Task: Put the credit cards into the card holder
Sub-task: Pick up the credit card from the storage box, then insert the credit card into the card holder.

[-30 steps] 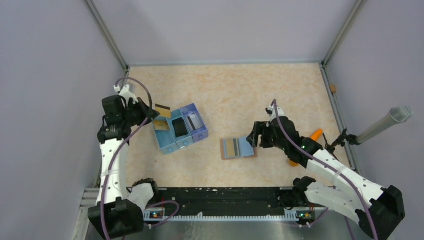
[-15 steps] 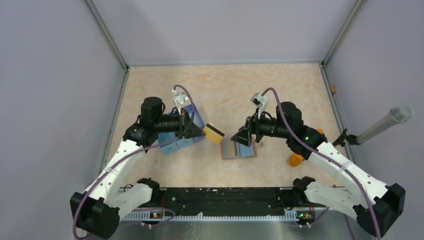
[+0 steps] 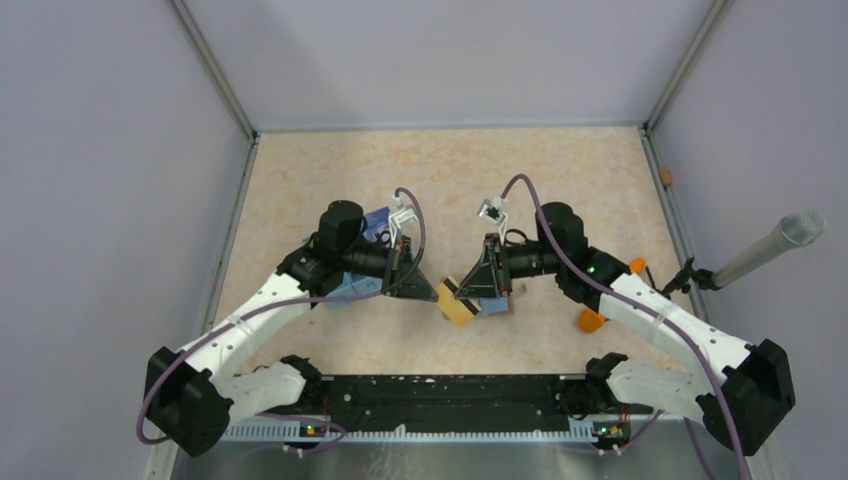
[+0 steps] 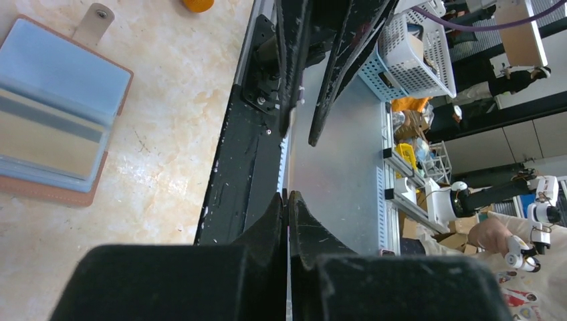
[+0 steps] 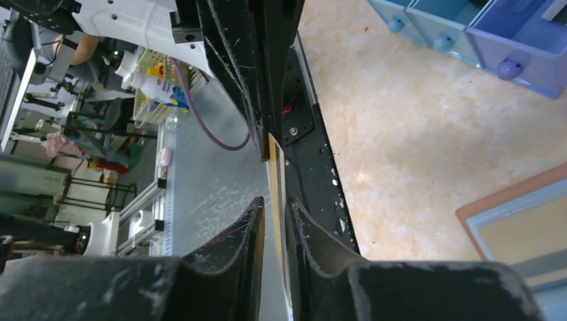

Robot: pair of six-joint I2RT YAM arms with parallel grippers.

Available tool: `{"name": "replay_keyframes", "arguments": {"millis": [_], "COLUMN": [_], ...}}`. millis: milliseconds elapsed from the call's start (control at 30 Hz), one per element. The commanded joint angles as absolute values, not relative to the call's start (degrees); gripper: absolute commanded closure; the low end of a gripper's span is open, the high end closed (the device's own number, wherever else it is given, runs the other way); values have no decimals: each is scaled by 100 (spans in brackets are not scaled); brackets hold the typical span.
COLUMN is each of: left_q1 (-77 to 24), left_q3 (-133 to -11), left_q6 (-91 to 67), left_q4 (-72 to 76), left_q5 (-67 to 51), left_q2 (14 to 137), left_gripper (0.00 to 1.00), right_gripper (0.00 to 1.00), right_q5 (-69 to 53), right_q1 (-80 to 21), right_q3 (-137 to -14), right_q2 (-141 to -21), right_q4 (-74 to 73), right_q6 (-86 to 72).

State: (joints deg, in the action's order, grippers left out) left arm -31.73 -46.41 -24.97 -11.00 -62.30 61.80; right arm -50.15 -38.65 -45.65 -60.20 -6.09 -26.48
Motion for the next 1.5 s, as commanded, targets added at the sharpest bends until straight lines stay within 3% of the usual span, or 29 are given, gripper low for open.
{"name": "replay_keyframes", "arguments": {"millis": [0,67,133,167,200,233,267,300,367,533,767,1467], "left_q1": [-3247,-3267,-3280,-3291,-3302,-3309,-3313,-3335,-3383,-3669,-4171,-4284], "left_q3": [-4624,-4569,-4517,-4474,-4486,-4508,-4493,-4466,-4351,-4006,-4053,-4327], "left_q6": [-2661,-2879,-3071,-3135,-3148,-3139,-3137,-3150,-3235,-3972,-4436,-4326], "left_q4": [-447,-146,191,274,224,83,33,27,-85,179,59,-48], "left_q5": [-6118,-6014,-5775,-5666,-5480,-5203,-4928,-4659,-4102,-2799,-1948,-1397], "left_q2": [6201,6200,6230,6281,6341,6418,6489,6560,6652,7030,7960,9114], "left_gripper": [100,100,100,95,76,46,24,11,4,4,19,36], "right_gripper": [91,100,100,100,100,100,100,100,100,100,100,100], "right_q5": [-5192,-4953,-4546,-4279,-4029,-3803,-3711,-3664,-3517,-3336,-3547,-3504], "right_q1": [-3946,-3951,-3946,-3930,-3886,-3773,-3640,-3459,-3125,-2524,-2162,-2015], "right_q3": [-4479,-4438,-4367,-4309,-4250,-4184,-4080,-3954,-3666,-3178,-2892,-2906], "right_q2": [-6014,-6035,-6063,-6075,-6086,-6123,-6149,-6167,-6205,-6584,-7473,-8314], "right_q4": [-147,-300,-417,-459,-539,-602,-608,-567,-487,-472,-43,449], "right_q6": [-2843,-2822,-2872,-2906,-2956,-3025,-3103,-3165,-3245,-3085,-3013,-3125]}}
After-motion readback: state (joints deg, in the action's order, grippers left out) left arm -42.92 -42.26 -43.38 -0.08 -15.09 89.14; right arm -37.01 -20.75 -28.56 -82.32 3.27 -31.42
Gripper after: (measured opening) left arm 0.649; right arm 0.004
